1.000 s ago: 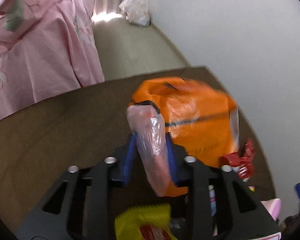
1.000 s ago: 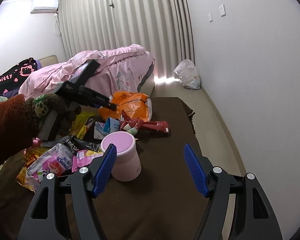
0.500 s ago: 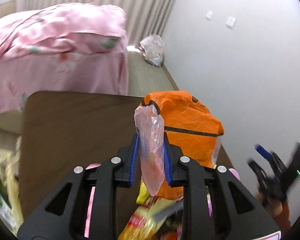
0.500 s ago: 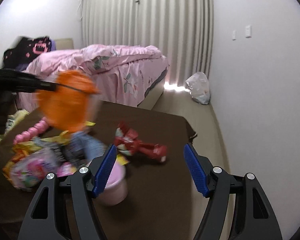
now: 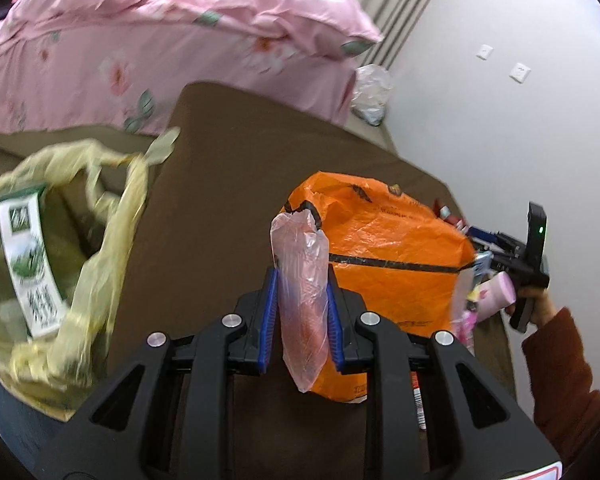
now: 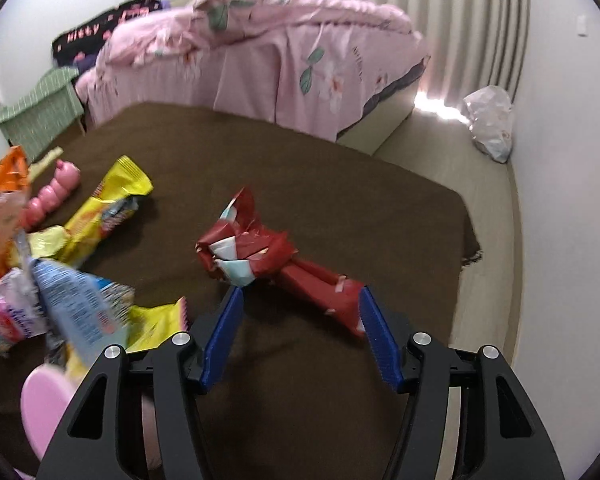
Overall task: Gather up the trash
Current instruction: 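Lift the orange bag with the left gripper while the right gripper grasps the red wrapper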
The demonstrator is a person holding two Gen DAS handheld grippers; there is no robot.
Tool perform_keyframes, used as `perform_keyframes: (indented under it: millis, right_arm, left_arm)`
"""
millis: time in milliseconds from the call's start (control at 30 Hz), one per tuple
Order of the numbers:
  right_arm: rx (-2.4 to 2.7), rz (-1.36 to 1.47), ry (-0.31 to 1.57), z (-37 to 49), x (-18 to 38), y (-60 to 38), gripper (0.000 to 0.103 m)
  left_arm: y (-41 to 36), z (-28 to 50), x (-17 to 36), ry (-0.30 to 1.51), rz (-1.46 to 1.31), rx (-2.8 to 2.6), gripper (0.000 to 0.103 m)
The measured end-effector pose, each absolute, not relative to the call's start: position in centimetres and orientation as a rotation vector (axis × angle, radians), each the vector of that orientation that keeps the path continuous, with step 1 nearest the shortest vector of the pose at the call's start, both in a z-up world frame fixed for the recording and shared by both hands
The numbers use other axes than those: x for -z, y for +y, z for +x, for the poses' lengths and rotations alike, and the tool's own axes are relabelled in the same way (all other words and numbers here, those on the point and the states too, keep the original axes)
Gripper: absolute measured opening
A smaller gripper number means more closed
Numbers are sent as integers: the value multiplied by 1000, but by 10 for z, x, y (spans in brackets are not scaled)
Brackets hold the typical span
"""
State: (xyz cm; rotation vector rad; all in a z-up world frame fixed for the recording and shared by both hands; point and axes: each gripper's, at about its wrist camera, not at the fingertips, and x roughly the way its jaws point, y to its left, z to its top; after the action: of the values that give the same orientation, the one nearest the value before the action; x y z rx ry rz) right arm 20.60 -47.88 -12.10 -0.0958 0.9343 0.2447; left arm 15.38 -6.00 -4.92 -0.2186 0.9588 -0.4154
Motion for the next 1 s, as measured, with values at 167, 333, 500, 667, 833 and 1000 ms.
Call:
perform_keyframes:
  millis: [167,333,500,667,833,1000]
  right_arm:
    - [-264,-129,894,202,112,-462,15]
    - [-229,-120,869,182,94,-457,12]
    - [-170,-107,833,158,63,-450,12]
    - [-124,-98,758,124,25,-425,12]
    - [-146,-42,777,78,20,-385,12]
    - [-116,14,849,41,49,-357,12]
  left_arm:
    - [-50,144,64,969,-253,385,25]
    - [-53,147,69,953,-247,397,37]
    - [-54,142,70,955,-262,422,38]
    - [-55,133,69,948,-260,451,43]
    - [-51,118,58,885,-243,458,48]
    - [-46,109,53,838,-235,427,51]
